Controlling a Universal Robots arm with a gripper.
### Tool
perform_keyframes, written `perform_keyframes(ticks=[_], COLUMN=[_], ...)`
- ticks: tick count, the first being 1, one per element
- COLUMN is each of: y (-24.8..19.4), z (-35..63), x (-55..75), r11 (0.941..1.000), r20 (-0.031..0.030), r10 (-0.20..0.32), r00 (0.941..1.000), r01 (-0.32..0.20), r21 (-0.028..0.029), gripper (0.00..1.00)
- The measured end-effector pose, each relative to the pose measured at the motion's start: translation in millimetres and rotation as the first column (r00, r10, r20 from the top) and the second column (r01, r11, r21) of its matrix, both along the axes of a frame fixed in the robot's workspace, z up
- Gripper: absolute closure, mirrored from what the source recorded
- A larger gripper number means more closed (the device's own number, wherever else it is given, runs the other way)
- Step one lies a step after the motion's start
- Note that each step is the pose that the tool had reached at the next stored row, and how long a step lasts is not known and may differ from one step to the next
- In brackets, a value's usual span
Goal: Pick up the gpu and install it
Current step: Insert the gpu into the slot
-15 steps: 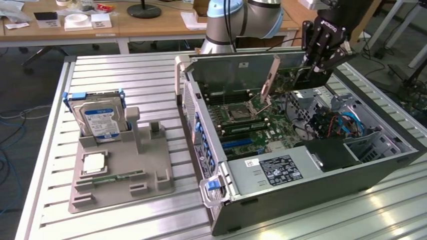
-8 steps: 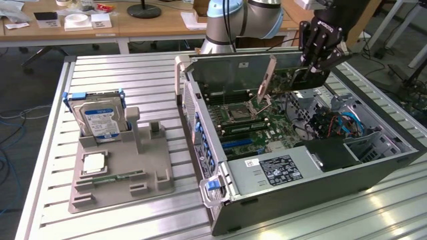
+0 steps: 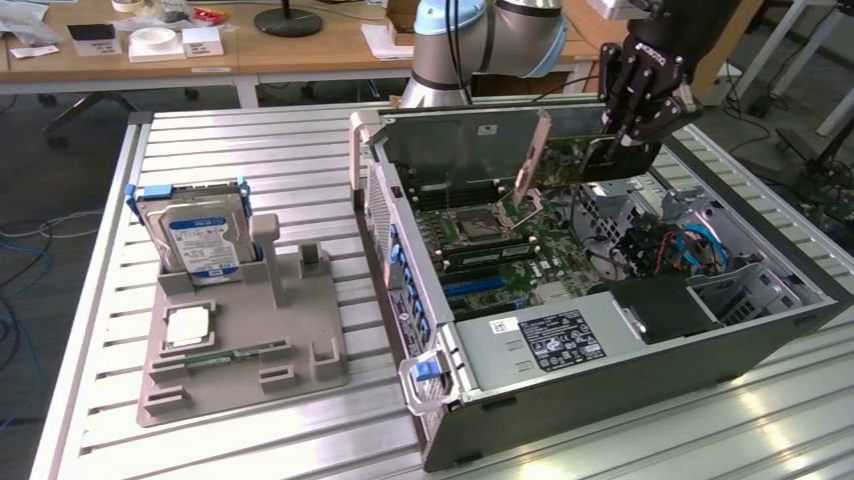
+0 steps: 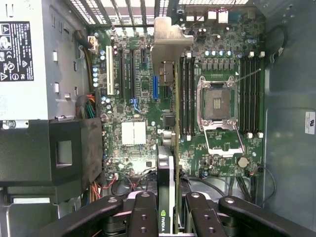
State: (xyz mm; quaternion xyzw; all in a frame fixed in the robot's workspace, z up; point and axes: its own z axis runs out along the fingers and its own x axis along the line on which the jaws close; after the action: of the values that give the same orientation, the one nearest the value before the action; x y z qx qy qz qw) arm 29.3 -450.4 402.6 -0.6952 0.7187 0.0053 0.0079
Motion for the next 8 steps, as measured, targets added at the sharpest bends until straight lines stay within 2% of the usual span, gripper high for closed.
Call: perform_keyframes(ticks=[4, 8], y=[0.0, 0.0], z=[-0.4, -2.2], x=[-7.1, -7.9], r11=[1.0, 1.0], r20=[0.0017, 0.0018], r10=[0.0, 0.0], r00=[1.0, 1.0], r01=[0.0, 0.0], r21=[-0.0001, -0.0001], gripper=[0.73, 0.73])
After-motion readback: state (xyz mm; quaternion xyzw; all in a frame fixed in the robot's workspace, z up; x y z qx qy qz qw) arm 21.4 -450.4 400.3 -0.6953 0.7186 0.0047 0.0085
